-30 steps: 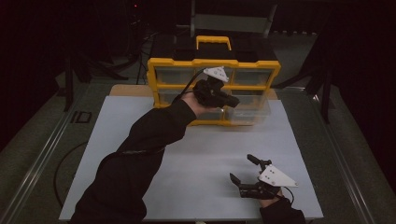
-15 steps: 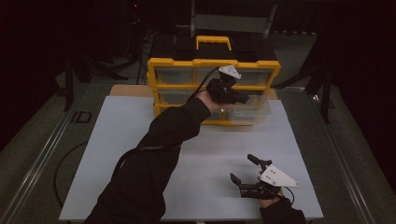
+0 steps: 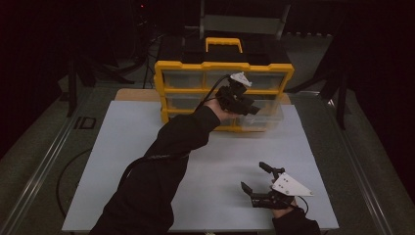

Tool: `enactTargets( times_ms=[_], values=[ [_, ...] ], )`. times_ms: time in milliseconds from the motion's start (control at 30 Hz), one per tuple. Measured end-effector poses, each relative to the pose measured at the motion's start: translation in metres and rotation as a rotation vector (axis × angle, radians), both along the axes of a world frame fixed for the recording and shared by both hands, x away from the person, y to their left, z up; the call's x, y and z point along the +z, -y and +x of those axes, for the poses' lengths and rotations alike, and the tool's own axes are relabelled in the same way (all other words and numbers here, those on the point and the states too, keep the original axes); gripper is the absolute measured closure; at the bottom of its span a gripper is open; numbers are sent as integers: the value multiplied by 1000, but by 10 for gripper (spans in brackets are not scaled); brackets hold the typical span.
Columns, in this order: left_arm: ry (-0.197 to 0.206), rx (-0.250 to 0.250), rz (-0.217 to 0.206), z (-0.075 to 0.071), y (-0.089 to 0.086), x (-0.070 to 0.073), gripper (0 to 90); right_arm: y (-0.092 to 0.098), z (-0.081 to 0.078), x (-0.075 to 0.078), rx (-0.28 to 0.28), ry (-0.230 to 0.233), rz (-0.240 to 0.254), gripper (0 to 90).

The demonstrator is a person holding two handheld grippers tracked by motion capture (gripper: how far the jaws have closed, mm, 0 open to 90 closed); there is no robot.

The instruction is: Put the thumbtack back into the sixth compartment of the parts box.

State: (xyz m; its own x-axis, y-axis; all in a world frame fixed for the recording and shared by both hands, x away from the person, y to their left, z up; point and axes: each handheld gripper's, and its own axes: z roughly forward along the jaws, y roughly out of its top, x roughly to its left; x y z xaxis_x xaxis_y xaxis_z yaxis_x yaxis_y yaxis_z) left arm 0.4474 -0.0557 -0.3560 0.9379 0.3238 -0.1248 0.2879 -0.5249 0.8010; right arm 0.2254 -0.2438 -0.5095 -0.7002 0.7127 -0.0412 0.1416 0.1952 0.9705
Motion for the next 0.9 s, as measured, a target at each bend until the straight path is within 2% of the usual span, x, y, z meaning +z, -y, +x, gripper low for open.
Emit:
enactTargets(
  times_ms=[67,333,467,500,667,833,900],
  values=[
    [-4,1,-16,-3,-4,0,521,0,0,0,0,1,0,96],
    [6,-7,-27,-15,-21,-3,420,0,0,0,-1,1,-10,96],
    [4,3,-19,-22,-31,-8,354,-1,0,0,1,0,-11,96],
    [-3,3,-19,-25,-35,-10,309,-1,0,0,0,3,-13,96],
    [2,17,-13,-34,-51,-19,239,-2,0,-1,-1,0,-12,96],
    [-26,22,-27,-41,-70,-26,152,-2,0,-1,-4,-5,-13,96],
    [-38,10,-39,-43,-78,-28,142,-3,1,-1,-1,-1,-17,96]
  ],
)
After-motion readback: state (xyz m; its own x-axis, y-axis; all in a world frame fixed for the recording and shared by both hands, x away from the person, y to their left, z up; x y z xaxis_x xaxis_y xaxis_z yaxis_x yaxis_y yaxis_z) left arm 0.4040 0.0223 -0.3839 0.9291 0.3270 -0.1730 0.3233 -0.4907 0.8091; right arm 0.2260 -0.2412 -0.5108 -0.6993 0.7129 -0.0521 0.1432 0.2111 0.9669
